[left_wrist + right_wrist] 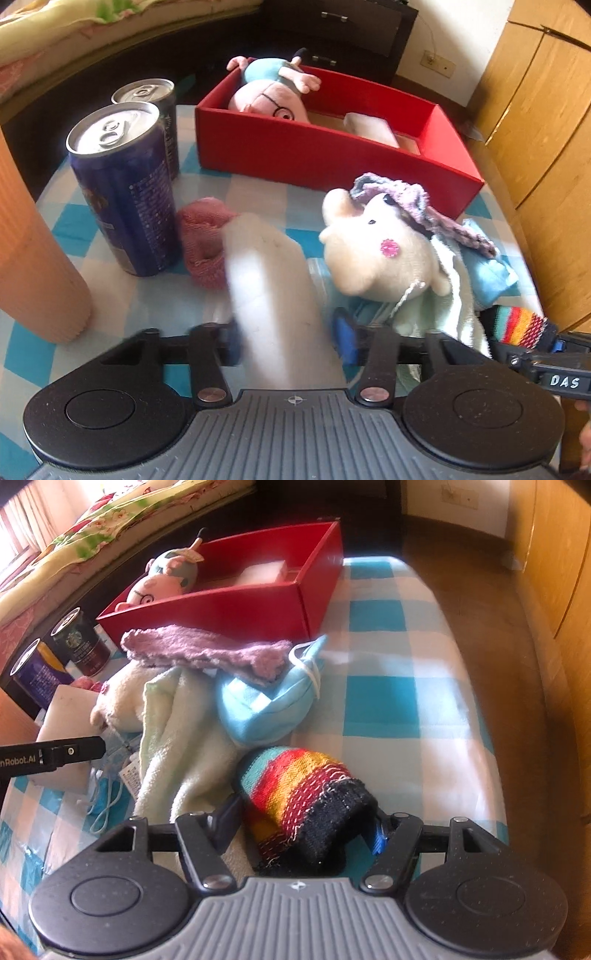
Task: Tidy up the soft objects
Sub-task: 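Lower the foam strip into the red box while the right tool drops the sock there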
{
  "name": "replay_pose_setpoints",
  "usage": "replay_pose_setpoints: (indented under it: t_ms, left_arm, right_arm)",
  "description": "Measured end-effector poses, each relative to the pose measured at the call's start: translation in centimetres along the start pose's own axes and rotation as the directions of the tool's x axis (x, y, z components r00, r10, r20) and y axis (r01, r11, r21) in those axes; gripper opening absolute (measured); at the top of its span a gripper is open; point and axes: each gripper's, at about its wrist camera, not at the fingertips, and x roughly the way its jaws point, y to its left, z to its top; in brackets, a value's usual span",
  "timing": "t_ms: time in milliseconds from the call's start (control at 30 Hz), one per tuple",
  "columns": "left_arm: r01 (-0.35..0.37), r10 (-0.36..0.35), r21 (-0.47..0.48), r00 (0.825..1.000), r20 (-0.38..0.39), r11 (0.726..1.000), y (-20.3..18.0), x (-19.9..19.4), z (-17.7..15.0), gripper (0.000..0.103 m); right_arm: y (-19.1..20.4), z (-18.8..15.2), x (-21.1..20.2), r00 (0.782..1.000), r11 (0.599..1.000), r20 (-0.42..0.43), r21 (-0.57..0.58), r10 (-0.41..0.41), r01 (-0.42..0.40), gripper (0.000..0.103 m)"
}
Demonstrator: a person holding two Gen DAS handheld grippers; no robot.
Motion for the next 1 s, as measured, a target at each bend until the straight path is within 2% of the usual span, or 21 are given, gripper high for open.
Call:
replay_pose_setpoints:
  t_ms: [33, 67, 100, 200, 233, 400, 567, 733, 1000]
  left_arm:
    - [-0.008, 0.008, -0.001, 1.000, -0.010, 1.000, 0.0, 0.1, 0.0, 0.035]
    - [-0.010, 0.010, -0.001, 1.000, -0.019, 1.000, 0.0, 0.2, 0.0, 0.027]
    - [-0.011, 0.011, -0.001, 1.000, -0.026, 1.000, 0.1, 0.2, -0.1, 0.024]
    - [-0.031, 0.032, 0.025, 0.999, -0.024, 0.999, -0.1, -0.3, -0.3, 0.020]
    - [-0.041, 0.042, 0.037, 0.999, -0.020, 0.998, -0.2, -0.5, -0.5, 0.019]
    - [-0.046, 0.048, 0.075, 0.999, -0.026, 0.996, -0.6, -1.4, -1.1, 0.019]
    - [0.025, -0.025, 0.063, 1.000, -0.005, 0.998, -0.9, -2.9, -1.2, 0.019]
    - [0.076, -0.079, 0.058, 0.996, 0.047, 0.995, -1.6, -4.6, -0.6, 0.019]
    - [0.109, -0.114, 0.057, 0.989, 0.096, 0.992, -2.4, -5.7, 0.5, 0.019]
  right_arm:
    - [-0.1, 0.1, -0.1, 1.000, 1.000, -0.002, 0.010, 0.007, -0.007, 0.029]
    - [-0.2, 0.2, -0.2, 1.000, 1.000, -0.006, 0.020, 0.016, -0.015, 0.023]
    - [-0.3, 0.2, -0.3, 1.000, 1.000, -0.008, 0.026, 0.016, -0.016, 0.022]
    - [-0.2, 0.1, -0.7, 1.000, 1.000, -0.012, 0.027, 0.010, -0.010, 0.008]
    - [-0.3, 0.1, -0.9, 1.000, 0.999, -0.015, 0.032, 0.011, -0.011, 0.000]
    - [-0.3, -0.3, -1.7, 1.000, 0.999, -0.014, 0.039, 0.021, -0.020, 0.000]
    - [-0.3, -0.4, -3.4, 0.998, 0.996, 0.028, 0.069, 0.059, -0.061, 0.000]
    - [0.2, 0.3, -5.2, 0.990, 0.990, 0.088, 0.085, 0.110, -0.117, 0.000]
    - [1.1, 1.5, -6.6, 0.974, 0.982, 0.158, 0.074, 0.161, -0.174, 0.000]
